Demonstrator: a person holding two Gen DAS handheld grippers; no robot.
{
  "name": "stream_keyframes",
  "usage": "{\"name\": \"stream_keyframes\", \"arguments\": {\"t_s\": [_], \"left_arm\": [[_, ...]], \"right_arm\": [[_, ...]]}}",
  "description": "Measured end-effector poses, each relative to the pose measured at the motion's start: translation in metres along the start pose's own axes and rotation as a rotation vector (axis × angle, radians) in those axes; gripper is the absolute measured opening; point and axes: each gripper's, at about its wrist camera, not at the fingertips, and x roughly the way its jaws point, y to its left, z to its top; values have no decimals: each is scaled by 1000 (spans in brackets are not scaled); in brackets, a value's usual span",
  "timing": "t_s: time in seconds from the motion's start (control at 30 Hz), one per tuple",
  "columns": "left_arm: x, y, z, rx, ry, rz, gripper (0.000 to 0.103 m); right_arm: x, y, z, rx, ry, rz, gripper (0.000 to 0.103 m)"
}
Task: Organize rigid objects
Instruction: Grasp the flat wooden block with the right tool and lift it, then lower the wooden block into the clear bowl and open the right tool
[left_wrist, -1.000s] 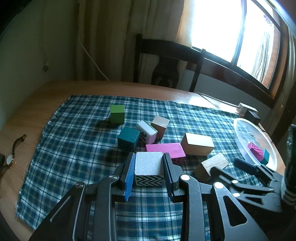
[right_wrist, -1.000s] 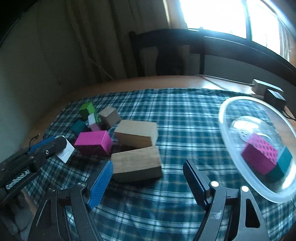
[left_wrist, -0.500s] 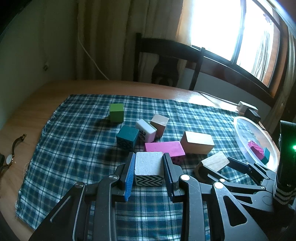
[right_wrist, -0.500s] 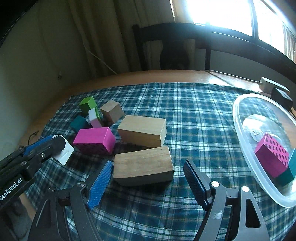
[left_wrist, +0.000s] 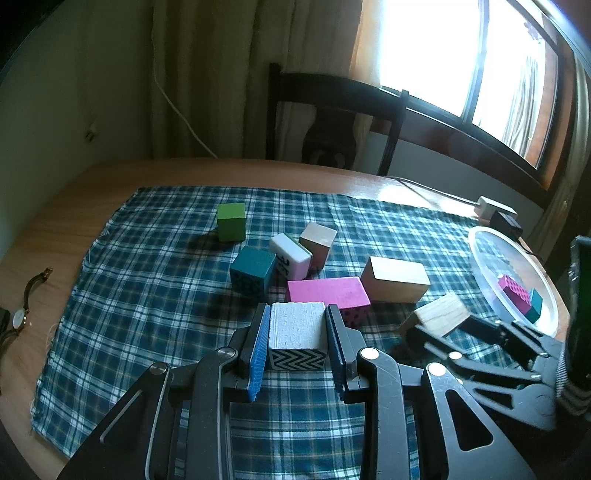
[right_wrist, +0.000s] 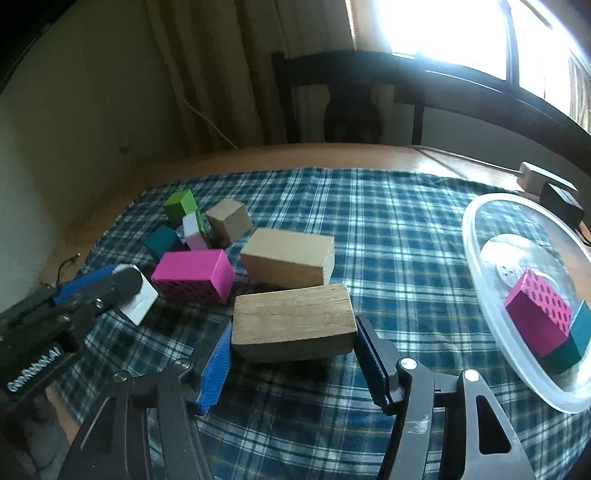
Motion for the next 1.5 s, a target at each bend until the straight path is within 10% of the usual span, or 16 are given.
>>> {"name": "stream_keyframes", "arguments": {"t_s": [1.5], "left_arm": [[-3,-33,1,93,1,-5,31]], "right_arm": [[-70,-151,6,371,-242,-259,66]]}}
